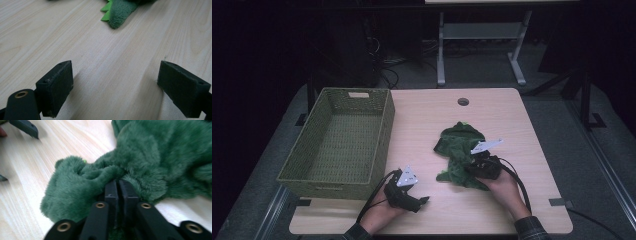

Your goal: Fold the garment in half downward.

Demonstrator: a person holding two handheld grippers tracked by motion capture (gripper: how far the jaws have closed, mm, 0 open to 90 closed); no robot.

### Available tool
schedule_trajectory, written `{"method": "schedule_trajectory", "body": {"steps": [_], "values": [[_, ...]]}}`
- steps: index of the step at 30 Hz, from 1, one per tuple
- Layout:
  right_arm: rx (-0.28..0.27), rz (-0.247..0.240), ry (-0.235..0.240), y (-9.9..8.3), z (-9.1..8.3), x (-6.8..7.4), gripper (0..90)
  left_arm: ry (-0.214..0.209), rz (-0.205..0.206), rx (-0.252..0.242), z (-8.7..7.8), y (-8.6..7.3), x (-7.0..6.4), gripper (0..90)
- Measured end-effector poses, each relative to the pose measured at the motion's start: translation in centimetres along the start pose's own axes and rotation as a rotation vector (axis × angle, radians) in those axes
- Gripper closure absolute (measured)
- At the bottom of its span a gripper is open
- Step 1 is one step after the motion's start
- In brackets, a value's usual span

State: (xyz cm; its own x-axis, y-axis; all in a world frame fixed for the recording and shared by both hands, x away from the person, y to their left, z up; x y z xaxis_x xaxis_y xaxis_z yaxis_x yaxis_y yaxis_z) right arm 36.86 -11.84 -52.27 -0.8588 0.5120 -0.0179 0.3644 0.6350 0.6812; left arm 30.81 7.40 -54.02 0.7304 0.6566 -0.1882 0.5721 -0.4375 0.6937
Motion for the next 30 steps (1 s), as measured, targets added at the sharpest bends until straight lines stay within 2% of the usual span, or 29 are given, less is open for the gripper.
{"method": "schedule_trajectory", "body": {"steps": [5, 10, 12, 15, 21, 30], "values": [[-0.066, 0.011, -0.045, 0.6, -2.1, -0.6, 70.0, 0.000, -0.001, -0.001, 0.0, 0.0, 0.0, 12.5], [-0.076, 0.022, -0.065, 0.0, -3.9, -1.1, 64.4, 0.001, -0.002, 0.000, 0.0, 0.0, 0.0, 12.5], [-0.074, 0.015, -0.099, -0.8, -5.1, -1.7, 60.2, 0.004, 0.000, -0.002, 0.0, 0.0, 0.0, 12.5], [-0.071, 0.020, -0.124, -1.8, -6.3, -2.1, 58.8, 0.003, -0.004, -0.001, 0.0, 0.0, 0.0, 12.5], [-0.061, 0.047, -0.138, -4.8, -7.4, -2.5, 58.2, 0.005, -0.007, 0.000, 0.1, 0.1, 0.0, 12.5], [-0.060, 0.088, -0.145, -8.5, -9.5, -1.9, 58.1, 0.007, -0.008, 0.000, 0.2, 0.2, 0.0, 12.4]]}}
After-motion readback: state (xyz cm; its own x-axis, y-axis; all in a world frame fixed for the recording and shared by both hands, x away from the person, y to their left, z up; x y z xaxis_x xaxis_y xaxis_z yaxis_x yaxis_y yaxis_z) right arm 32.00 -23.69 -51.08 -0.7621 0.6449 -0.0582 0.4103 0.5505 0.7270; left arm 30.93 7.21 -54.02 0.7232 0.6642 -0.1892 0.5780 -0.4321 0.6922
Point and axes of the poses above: each handheld gripper's, and its own axes: z roughly forward along the jaws, y roughly out of its top, x roughly to its left, the point moved 9 cm from there along z, roughly forward along the jaws, and after that the axes turned 15 degrees about -z, right-handed, at the moved point
